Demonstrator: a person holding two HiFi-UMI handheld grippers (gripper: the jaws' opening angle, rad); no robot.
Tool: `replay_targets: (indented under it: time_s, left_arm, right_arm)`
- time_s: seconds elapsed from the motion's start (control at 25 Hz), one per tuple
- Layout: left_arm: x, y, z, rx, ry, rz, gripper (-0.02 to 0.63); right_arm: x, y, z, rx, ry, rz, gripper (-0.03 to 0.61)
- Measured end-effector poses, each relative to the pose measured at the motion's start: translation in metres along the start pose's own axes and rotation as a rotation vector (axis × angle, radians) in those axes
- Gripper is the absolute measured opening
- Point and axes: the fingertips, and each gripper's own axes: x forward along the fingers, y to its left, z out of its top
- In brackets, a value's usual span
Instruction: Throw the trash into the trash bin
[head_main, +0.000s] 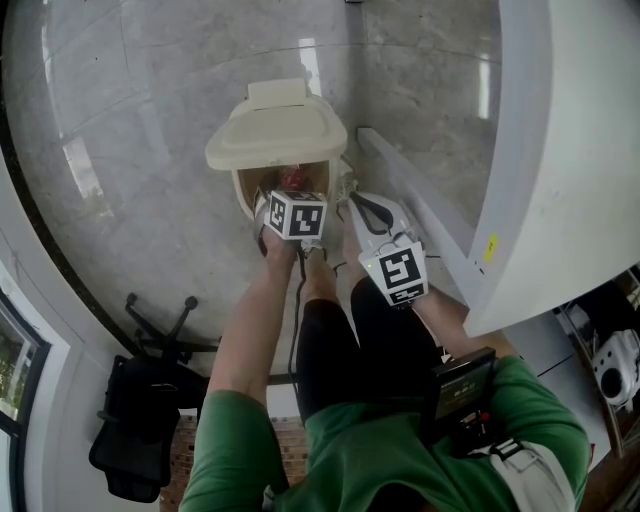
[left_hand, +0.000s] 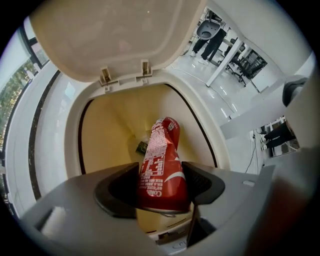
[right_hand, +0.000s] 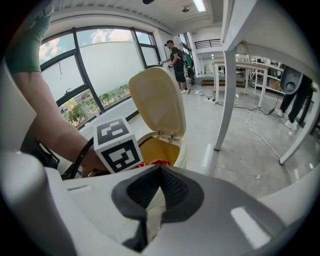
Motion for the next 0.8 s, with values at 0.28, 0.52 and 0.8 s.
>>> replay_targets:
  time_s: [0.28, 0.52, 0.8]
  left_arm:
    - [0.021, -0.003, -0.006, 0.049, 0.081, -0.041, 0.281]
    - [0.013, -0.007, 0.000, 0.053, 0.032, -0.054, 0.293]
    - [0.011, -0.006, -0.001, 0.050, 0.020, -0.057, 0.293]
  right_arm:
    - [-0.001, 0.000, -0.005, 0.004, 0.002, -0.002, 0.003]
    - [-0.003, -0.002, -0.004, 0.004, 0.003, -0.008, 0.003]
    - [-0.001, 0.002, 0.001, 0.005, -0.003, -0.004, 0.003]
